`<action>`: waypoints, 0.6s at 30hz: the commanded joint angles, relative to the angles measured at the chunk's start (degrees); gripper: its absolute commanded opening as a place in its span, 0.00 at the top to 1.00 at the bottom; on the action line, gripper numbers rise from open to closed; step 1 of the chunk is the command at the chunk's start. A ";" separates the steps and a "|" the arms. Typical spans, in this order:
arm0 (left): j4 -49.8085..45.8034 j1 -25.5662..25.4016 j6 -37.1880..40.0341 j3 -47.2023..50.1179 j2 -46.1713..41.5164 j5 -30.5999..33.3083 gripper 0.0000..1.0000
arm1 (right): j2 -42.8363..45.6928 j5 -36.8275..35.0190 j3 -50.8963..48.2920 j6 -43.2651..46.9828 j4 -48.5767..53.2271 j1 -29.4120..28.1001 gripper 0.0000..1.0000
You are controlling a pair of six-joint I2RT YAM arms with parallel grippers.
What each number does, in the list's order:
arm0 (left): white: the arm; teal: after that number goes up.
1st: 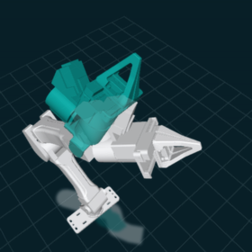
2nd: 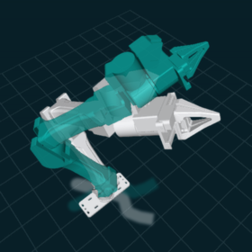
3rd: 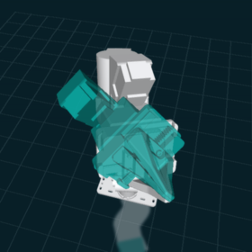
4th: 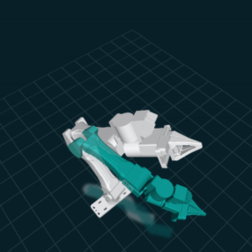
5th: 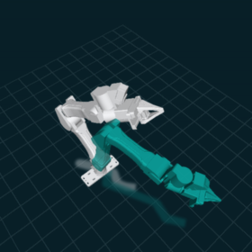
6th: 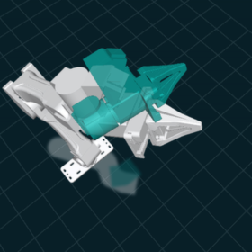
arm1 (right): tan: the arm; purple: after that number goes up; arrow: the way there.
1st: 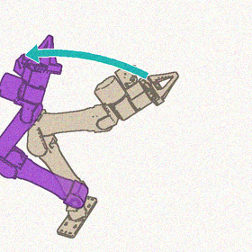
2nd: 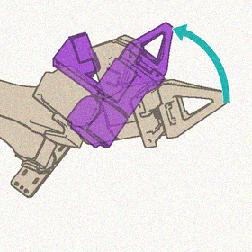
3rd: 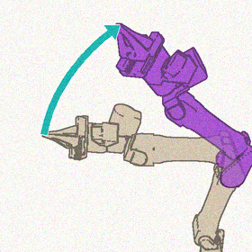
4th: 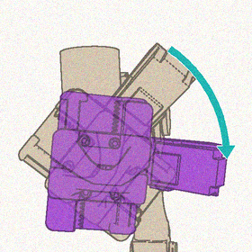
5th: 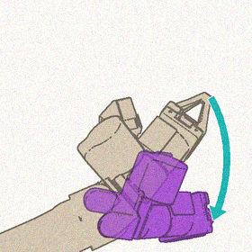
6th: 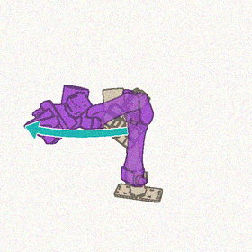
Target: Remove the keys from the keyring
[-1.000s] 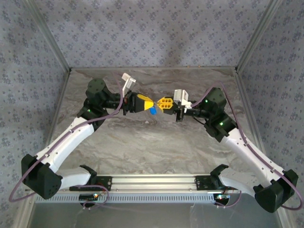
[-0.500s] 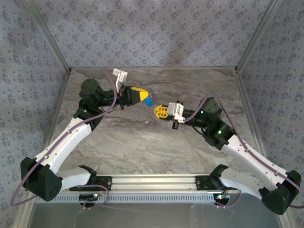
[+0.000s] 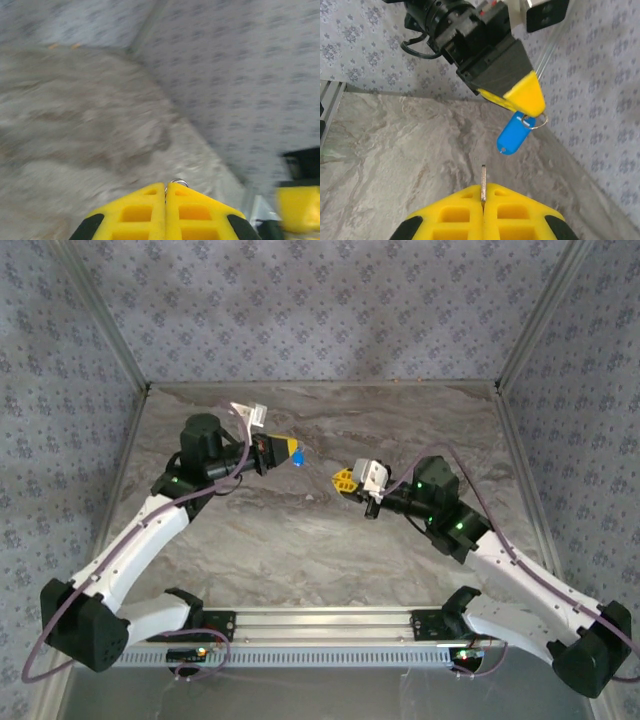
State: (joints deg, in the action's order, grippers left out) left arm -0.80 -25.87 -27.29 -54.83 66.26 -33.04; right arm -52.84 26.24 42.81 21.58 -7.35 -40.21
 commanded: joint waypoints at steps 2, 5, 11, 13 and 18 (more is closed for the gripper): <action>-8.23 0.29 3.71 3.79 4.83 16.45 1.00 | 1.46 -4.53 -4.63 -7.25 -3.73 0.14 1.00; -8.17 0.49 2.44 5.48 9.12 19.82 1.00 | 1.92 -7.11 -7.61 -9.12 -4.09 0.27 1.00; -6.20 0.47 0.26 6.83 17.11 22.56 1.00 | 3.08 -10.44 -13.19 -13.35 -7.54 0.50 1.00; -6.99 0.55 0.31 6.23 19.49 23.89 1.00 | 3.36 -11.16 -14.01 -14.27 -7.63 0.63 1.00; -10.90 0.80 0.83 3.52 22.85 28.02 0.80 | 4.41 -13.73 -15.12 -15.66 -7.06 0.60 1.00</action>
State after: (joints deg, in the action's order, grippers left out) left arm -9.21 -25.50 -26.15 -48.86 88.47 -9.02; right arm -49.74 15.40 28.34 8.40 -12.49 -39.86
